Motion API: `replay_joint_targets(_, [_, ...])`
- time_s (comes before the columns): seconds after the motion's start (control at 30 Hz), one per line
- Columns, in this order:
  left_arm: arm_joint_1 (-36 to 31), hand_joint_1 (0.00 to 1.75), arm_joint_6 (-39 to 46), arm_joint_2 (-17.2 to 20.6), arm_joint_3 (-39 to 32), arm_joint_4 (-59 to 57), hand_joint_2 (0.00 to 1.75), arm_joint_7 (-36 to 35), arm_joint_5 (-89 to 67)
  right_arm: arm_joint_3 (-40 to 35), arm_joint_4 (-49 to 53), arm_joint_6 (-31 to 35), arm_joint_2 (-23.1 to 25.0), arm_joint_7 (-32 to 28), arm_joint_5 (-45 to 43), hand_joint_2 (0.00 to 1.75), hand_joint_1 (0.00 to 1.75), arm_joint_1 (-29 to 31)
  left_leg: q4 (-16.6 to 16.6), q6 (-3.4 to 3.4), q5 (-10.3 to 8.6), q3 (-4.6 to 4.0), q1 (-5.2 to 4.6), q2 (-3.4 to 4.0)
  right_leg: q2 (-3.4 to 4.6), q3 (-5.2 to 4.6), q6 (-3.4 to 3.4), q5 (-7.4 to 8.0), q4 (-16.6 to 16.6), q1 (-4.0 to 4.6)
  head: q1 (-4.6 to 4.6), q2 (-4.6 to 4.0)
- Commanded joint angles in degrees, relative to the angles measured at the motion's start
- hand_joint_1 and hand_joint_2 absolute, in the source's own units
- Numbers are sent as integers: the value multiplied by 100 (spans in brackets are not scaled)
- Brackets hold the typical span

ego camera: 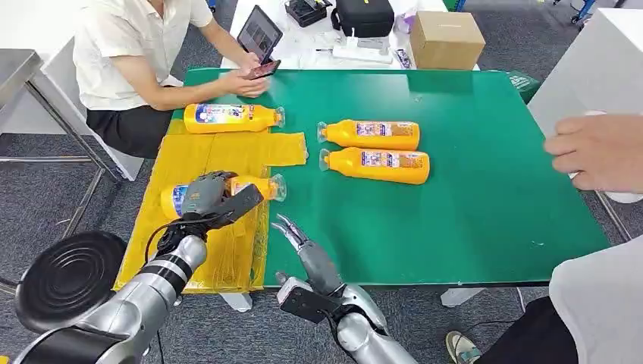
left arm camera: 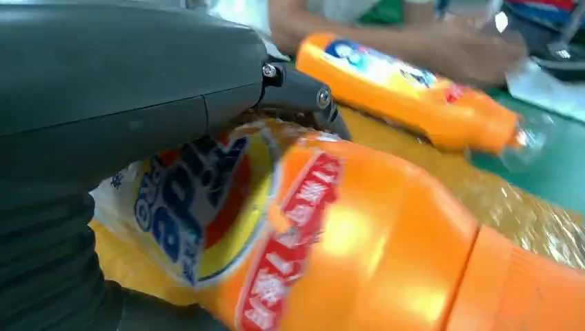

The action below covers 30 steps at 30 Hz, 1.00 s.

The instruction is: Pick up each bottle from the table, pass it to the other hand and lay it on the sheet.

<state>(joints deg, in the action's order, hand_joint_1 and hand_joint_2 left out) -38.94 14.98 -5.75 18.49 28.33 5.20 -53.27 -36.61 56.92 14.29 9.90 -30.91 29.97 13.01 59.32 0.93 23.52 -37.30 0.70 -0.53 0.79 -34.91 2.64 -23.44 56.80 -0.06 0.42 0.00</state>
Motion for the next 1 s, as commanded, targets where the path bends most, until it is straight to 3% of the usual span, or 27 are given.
replay_joint_targets(0.03, [-73, 0, -714, -11, 392, -452, 175, 170, 4, 60, -429, 9, -53, -68, -39, 0, 0, 148, -6, 1, 4, 18, -3, 10, 3, 16, -2, -2, -5, -2, 0, 0])
replay_joint_targets(0.5, [230, 0, -867, 170, 703, 489, 175, 624, 198, 190, -388, 98, -75, -141, 8, 0, 0, 12, -11, 1, 5, 26, -6, 4, -3, 23, -3, -5, -7, -4, 2, 0])
replay_joint_targets(0.67, [1008, 0, -898, 82, -87, 2004, 175, 1206, 1861, 230, -239, 258, -90, -339, -34, 0, 0, -147, -12, 1, 10, 28, -8, 8, -2, 24, -3, -10, -6, -6, 0, 0])
replay_joint_targets(0.9, [1609, 0, -1596, 375, -184, 3082, 175, 1185, 3465, 151, 345, 300, -247, -444, -214, 0, 0, -403, -10, -3, 19, 37, -11, 16, 2, 28, -8, -19, 1, -7, 0, 0])
replay_joint_targets(1.0, [2049, 0, -1869, 541, -249, 3751, 175, 1222, 4118, 230, 766, 328, -377, -474, -308, 0, 0, -618, -6, -1, 10, 3, -3, 17, 11, -3, -4, -6, -4, -1, 0, 0])
